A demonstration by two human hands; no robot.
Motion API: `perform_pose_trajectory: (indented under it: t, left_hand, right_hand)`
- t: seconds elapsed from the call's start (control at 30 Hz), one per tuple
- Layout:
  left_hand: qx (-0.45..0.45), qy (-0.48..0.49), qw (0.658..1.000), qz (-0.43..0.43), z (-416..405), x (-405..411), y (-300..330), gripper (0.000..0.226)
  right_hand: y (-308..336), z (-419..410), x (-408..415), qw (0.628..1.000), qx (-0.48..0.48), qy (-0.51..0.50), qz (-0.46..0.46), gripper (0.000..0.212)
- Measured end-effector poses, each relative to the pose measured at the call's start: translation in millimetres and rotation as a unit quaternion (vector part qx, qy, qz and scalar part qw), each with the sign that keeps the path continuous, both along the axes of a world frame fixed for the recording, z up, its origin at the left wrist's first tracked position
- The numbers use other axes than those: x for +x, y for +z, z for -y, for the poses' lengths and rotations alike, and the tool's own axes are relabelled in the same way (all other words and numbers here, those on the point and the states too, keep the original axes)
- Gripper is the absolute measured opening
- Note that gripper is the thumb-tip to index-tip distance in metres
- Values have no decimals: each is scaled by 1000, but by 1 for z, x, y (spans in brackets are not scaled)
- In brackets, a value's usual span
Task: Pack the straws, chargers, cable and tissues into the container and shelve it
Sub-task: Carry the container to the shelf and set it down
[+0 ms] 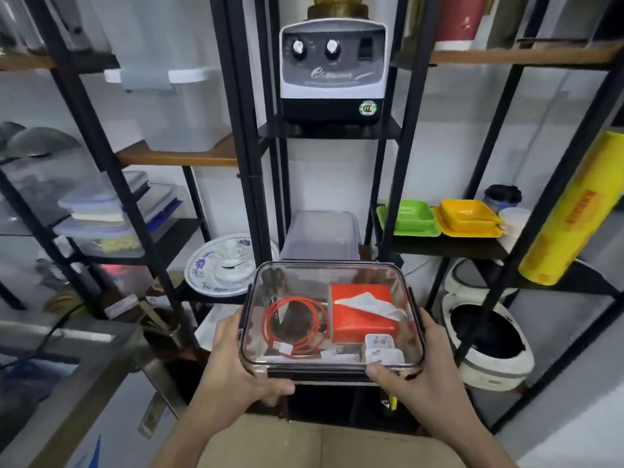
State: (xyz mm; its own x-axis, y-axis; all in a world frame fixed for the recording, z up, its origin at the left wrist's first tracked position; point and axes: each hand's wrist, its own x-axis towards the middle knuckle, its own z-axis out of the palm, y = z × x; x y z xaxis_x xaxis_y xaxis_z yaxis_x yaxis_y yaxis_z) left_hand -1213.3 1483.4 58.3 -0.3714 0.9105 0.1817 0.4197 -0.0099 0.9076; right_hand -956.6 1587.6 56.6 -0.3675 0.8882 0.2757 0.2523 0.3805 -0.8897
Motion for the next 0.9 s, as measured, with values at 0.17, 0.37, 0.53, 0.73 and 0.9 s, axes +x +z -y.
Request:
perform_pose_trajectory:
  t: [0.17,0.37,0.53,0.73,0.9]
  left_hand:
    - [28,-1,1000,8,-52,-54,-11,120]
    - [25,-26,999,22,-105,-95,-14,126]
    - [6,-41,999,30,-142,-118,-23,127]
    - [-2,-33,999,24,-169,-124,-26,124]
    - [-7,-22,1000,17,-186,-122,-34,122]
  right_hand:
    - [-4,-48,-35,1000,-1,10,23,112]
    - [-17,-88,-73,999,-29,-23,10,120]
    - [-17,-105,-96,995,-65,-70,-18,117]
    - [-24,-128,-104,993,-72,-91,-2,115]
    - [-22,-142,-108,993,-63,-104,-4,122]
